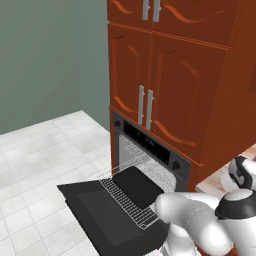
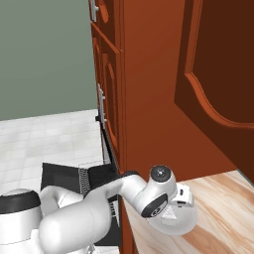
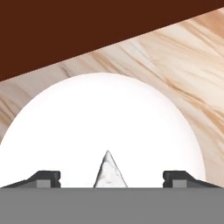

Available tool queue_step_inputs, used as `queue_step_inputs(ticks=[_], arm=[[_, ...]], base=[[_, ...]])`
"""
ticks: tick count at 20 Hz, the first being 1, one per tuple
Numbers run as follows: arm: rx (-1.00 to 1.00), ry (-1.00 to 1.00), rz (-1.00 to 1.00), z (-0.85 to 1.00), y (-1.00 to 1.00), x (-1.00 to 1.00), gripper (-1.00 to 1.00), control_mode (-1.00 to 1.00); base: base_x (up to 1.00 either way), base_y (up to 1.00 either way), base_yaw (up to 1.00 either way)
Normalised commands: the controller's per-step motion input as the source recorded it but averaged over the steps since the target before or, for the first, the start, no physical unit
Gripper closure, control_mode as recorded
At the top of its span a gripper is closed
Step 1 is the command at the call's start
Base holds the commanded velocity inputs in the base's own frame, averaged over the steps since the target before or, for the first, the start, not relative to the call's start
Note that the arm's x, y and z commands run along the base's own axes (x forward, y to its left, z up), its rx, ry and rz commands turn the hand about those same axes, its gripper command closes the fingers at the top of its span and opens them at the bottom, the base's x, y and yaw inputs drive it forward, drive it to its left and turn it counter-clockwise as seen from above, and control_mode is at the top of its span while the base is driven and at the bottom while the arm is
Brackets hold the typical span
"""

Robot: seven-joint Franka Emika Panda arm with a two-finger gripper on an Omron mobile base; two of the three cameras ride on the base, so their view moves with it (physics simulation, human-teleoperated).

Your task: Take the baked cake out of the oven and place it on the plate for cooling. Then close the oven door.

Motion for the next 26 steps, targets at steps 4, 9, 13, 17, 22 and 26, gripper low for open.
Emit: queue_step_inputs(ticks=[4,9,13,17,22,26], arm=[[0.0,0.0,0.0,0.0,0.0,0.12,-1.0,-1.0],[0.0,0.0,0.0,0.03,0.0,0.12,-1.0,-1.0],[0.0,0.0,0.0,0.15,0.02,-0.01,-1.0,-1.0],[0.0,0.0,0.0,0.16,0.02,-0.11,-1.0,-1.0],[0.0,0.0,0.0,0.25,0.01,-0.18,-1.0,-1.0],[-0.01,-0.01,0.0,0.26,0.17,-0.14,-1.0,-1.0]], base=[[0.0,0.0,0.0],[0.0,0.0,0.0],[0.0,0.0,0.0],[0.0,0.0,0.0],[0.0,0.0,0.0],[0.0,0.0,0.0]])
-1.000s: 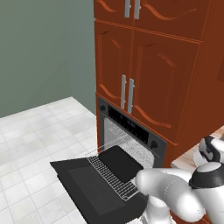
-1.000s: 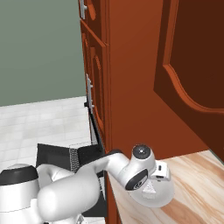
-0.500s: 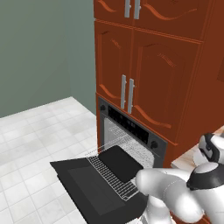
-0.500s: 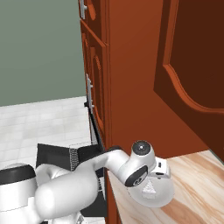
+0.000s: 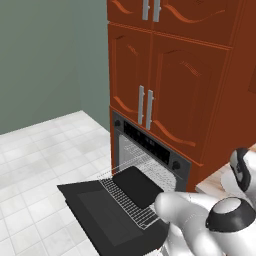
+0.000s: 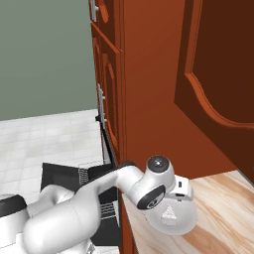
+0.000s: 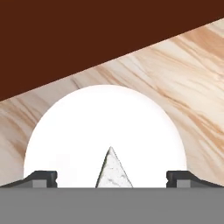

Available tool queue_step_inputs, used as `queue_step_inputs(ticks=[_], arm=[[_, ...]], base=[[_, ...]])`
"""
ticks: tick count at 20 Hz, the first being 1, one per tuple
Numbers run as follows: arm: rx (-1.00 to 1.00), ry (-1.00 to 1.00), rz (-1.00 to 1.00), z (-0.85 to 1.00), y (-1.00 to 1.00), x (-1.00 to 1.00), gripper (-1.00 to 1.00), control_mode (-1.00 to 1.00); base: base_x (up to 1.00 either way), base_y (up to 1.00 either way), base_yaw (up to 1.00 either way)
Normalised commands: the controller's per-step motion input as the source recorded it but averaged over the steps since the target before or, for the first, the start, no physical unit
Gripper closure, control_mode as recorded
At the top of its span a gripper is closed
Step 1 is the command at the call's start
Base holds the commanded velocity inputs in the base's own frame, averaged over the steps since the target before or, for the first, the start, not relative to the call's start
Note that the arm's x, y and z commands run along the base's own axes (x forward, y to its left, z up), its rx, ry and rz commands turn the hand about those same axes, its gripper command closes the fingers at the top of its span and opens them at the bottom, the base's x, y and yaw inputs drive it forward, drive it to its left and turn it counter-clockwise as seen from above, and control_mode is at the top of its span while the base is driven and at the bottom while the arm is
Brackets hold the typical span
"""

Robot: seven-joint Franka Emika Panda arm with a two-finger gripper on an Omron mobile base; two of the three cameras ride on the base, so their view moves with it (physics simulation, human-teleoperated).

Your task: Take the baked cake out of the oven and place it on the plate for cooling. Then close the oven door.

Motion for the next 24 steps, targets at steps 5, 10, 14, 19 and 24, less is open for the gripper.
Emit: queue_step_inputs(ticks=[5,10,14,19,24], arm=[[-0.02,-0.07,0.05,0.29,0.26,-0.11,-1.0,-1.0],[-0.03,-0.04,0.04,0.29,0.26,-0.16,-1.0,-1.0],[-0.07,-0.01,0.02,0.23,0.32,-0.16,-1.0,-1.0],[-0.05,0.0,0.0,0.19,0.42,-0.06,-1.0,-1.0],[-0.01,0.0,0.0,0.18,0.48,-0.06,-1.0,-1.0]], base=[[0.0,0.0,0.0],[0.0,0.0,0.0],[0.0,0.0,0.0],[0.0,0.0,0.0],[0.0,0.0,0.0]])
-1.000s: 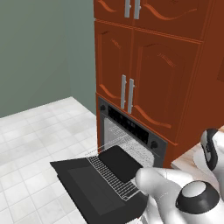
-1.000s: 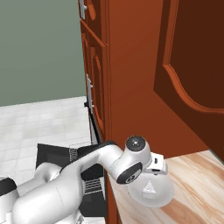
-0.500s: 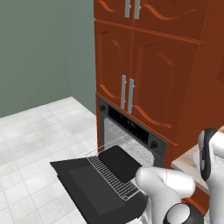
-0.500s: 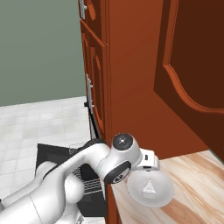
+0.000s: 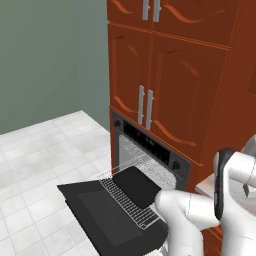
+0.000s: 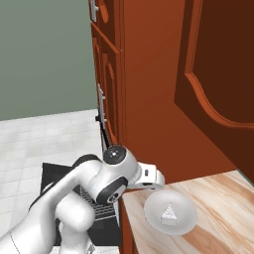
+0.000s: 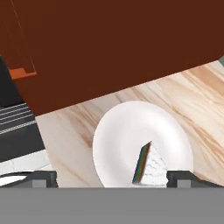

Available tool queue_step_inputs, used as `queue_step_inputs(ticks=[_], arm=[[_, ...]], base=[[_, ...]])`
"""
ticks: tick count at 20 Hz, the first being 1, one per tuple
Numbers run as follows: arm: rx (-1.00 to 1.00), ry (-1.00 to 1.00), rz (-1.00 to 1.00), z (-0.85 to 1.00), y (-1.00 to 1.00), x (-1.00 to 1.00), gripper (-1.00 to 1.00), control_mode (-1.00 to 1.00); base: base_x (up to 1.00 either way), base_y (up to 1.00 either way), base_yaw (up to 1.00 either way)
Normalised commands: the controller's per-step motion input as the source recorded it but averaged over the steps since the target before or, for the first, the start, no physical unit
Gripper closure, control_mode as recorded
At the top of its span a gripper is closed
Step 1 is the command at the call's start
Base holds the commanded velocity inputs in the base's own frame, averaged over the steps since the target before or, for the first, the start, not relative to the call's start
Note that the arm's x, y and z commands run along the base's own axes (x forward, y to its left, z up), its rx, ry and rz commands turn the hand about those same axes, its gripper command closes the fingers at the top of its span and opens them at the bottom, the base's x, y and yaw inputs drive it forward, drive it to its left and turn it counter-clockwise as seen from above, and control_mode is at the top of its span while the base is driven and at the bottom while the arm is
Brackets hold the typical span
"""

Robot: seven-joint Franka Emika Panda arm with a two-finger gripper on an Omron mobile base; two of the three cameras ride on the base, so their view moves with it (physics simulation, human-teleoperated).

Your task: Take the baked cake out of the oven and place it on the plate for cooling. Then close the oven door.

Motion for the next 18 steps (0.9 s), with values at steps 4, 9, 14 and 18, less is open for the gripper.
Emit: queue_step_inputs(ticks=[4,9,14,18], arm=[[0.0,0.01,0.0,0.1,0.45,-0.12,-1.0,-1.0],[0.03,0.06,-0.02,0.04,0.45,-0.19,-1.0,-1.0],[0.02,0.1,-0.05,0.01,0.48,-0.16,-1.0,-1.0],[0.0,0.04,-0.07,0.0,0.54,-0.09,-1.0,-1.0]], base=[[0.0,0.0,0.0],[0.0,0.0,0.0],[0.0,0.0,0.0],[0.0,0.0,0.0]])
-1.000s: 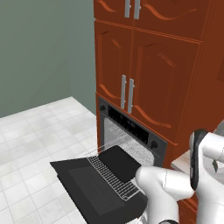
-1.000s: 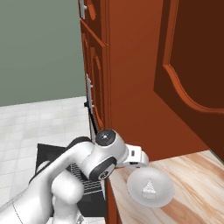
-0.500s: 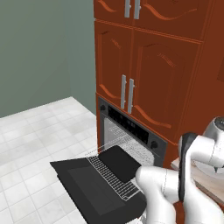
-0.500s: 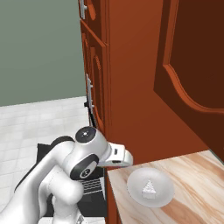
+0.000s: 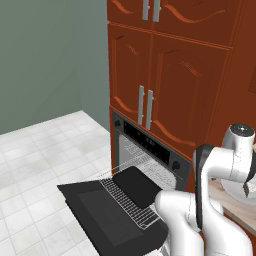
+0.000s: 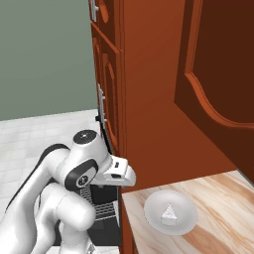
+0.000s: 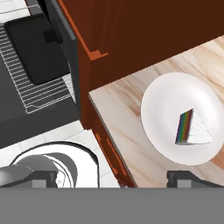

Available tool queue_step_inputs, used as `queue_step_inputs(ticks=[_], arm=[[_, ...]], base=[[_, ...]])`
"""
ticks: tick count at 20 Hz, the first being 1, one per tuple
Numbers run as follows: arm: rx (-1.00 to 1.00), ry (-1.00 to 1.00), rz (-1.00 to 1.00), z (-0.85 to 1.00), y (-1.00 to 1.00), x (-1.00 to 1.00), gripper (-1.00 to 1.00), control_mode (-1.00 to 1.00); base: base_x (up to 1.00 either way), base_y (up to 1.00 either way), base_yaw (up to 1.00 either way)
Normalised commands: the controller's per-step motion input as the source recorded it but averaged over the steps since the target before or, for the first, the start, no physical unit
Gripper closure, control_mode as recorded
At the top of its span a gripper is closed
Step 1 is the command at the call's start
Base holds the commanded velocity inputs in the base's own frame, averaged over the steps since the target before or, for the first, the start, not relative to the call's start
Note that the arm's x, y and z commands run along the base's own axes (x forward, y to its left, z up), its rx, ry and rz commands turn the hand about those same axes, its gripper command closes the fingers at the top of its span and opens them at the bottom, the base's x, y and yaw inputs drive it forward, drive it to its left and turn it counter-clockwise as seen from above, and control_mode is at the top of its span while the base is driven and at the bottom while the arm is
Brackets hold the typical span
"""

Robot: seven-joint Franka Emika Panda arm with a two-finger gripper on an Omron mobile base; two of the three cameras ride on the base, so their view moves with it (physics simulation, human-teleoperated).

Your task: Take the baked cake out of the oven and place it on the plate for cooling. Then close the oven door.

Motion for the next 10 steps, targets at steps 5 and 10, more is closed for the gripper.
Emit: queue_step_inputs(ticks=[5,10], arm=[[0.0,0.05,-0.06,-0.01,0.57,-0.02,-1.0,-1.0],[0.0,0.1,-0.04,-0.1,0.56,0.0,-1.0,-1.0]], base=[[0.0,0.0,0.0],[0.0,0.0,0.0]])
